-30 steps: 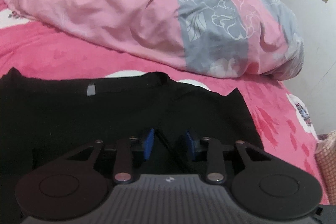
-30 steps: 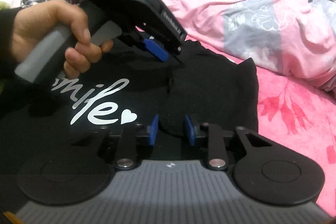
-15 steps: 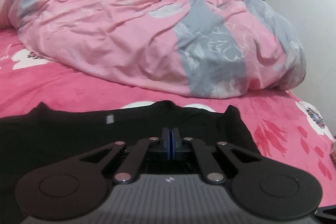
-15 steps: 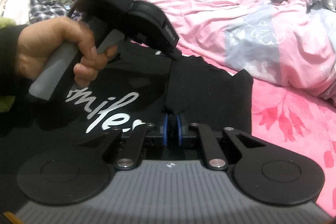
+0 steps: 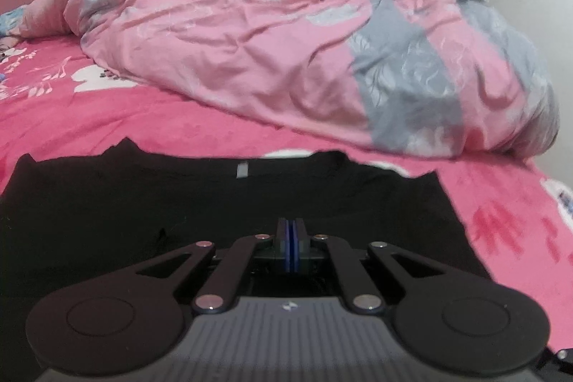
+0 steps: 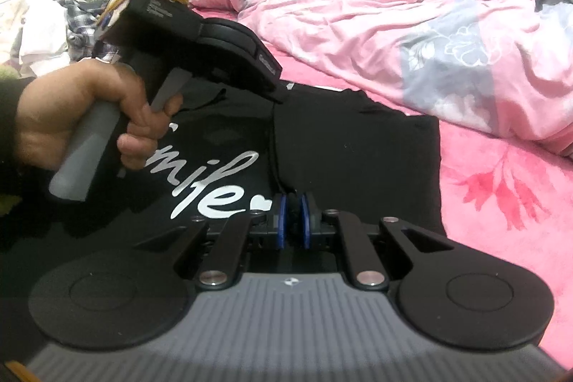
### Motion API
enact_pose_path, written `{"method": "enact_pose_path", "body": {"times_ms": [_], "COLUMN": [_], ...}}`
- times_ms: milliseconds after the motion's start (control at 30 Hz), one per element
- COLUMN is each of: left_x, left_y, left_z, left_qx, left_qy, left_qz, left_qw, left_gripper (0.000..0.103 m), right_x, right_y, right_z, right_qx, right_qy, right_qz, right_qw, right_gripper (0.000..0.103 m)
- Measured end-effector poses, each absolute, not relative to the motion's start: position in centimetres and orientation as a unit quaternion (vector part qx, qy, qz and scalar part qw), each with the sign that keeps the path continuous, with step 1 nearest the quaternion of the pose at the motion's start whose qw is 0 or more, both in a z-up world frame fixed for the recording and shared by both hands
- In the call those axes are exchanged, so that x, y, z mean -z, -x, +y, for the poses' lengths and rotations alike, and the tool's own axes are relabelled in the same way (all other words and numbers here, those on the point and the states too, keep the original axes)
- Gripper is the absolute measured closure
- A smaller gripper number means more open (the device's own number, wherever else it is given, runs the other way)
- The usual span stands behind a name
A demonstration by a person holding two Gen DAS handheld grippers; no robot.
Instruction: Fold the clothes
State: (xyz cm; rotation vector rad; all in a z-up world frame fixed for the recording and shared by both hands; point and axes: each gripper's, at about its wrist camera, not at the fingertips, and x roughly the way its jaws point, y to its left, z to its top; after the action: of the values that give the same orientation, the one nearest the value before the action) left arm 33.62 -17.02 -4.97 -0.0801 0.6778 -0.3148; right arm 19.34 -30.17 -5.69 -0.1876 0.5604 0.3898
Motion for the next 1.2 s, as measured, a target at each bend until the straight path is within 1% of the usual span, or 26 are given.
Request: {"method": "enact_pose_path", "body": {"times_ms": [100,133,167,200,233,267,333,400,500,600,700,767,833,867,933,1033,1200], "left_x": [5.8,6.0,6.2,6.2,6.2,6.1,5.6,4.9,3.9,3.5,3.8,4.7,6.1,6.6,6.5,6.1,5.2], "left_y": [-34.1,-34.2,-34.3,-34.3,-34.3,-34.2,-33.8,-32.9,-31.0,-28.6,-26.4,-25.3,-24.4,-24.1,-23.7,-23.9,-24.5], "left_z": [-17.1,-17.0,-16.9,-16.8,-16.7,-16.4,-15.7,-15.1,-15.0,-16.2,-18.7,-20.5,-22.1,-22.6,-22.6,-22.0,-20.5], "left_qx": [0.150,0.151,0.151,0.148,0.146,0.144,0.137,0.133,0.172,0.235,0.288,0.303,0.295,0.290,0.293,0.303,0.315], "left_qy": [0.036,0.037,0.037,0.037,0.036,0.038,0.037,0.023,-0.012,-0.054,-0.108,-0.160,-0.217,-0.236,-0.243,-0.232,-0.205], "left_qz": [0.340,0.342,0.344,0.343,0.342,0.342,0.332,0.314,0.296,0.282,0.268,0.268,0.273,0.271,0.264,0.271,0.291], "left_qw": [0.928,0.927,0.926,0.927,0.928,0.928,0.933,0.940,0.939,0.929,0.913,0.900,0.890,0.887,0.886,0.884,0.880], "left_gripper": [0.099,0.096,0.091,0.088,0.079,0.063,0.046,0.045,0.044,0.044,0.044,0.044,0.045,0.045,0.045,0.044,0.044], "right_x": [6.0,6.0,6.0,6.0,6.0,6.0,5.9,5.2,4.5,4.6,5.1,5.6,6.4,7.1,7.1,6.0,6.0], "right_y": [-19.6,-19.6,-19.5,-19.4,-19.3,-19.3,-19.3,-19.5,-19.7,-19.4,-19.3,-19.4,-19.7,-19.9,-19.5,-18.5,-19.8], "right_z": [-30.4,-30.6,-30.8,-30.9,-31.2,-31.8,-33.1,-35.5,-40.1,-43.3,-44.2,-43.4,-41.8,-40.7,-39.4,-40.0,-39.5], "right_qx": [-0.209,-0.223,-0.237,-0.259,-0.286,-0.309,-0.336,-0.318,-0.243,-0.174,-0.154,-0.151,-0.139,-0.126,-0.119,-0.119,-0.130], "right_qy": [0.073,0.062,0.051,0.041,0.028,0.008,-0.033,-0.080,-0.152,-0.194,-0.205,-0.174,-0.106,-0.052,-0.003,-0.006,-0.006], "right_qz": [0.292,0.297,0.303,0.313,0.320,0.326,0.330,0.316,0.289,0.277,0.279,0.294,0.321,0.337,0.334,0.326,0.313], "right_qw": [0.930,0.927,0.922,0.913,0.903,0.893,0.881,0.890,0.913,0.925,0.925,0.928,0.931,0.932,0.935,0.938,0.941], "right_gripper": [0.089,0.087,0.085,0.075,0.071,0.071,0.071,0.071,0.070,0.070,0.072,0.073,0.076,0.077,0.077,0.077,0.077]}}
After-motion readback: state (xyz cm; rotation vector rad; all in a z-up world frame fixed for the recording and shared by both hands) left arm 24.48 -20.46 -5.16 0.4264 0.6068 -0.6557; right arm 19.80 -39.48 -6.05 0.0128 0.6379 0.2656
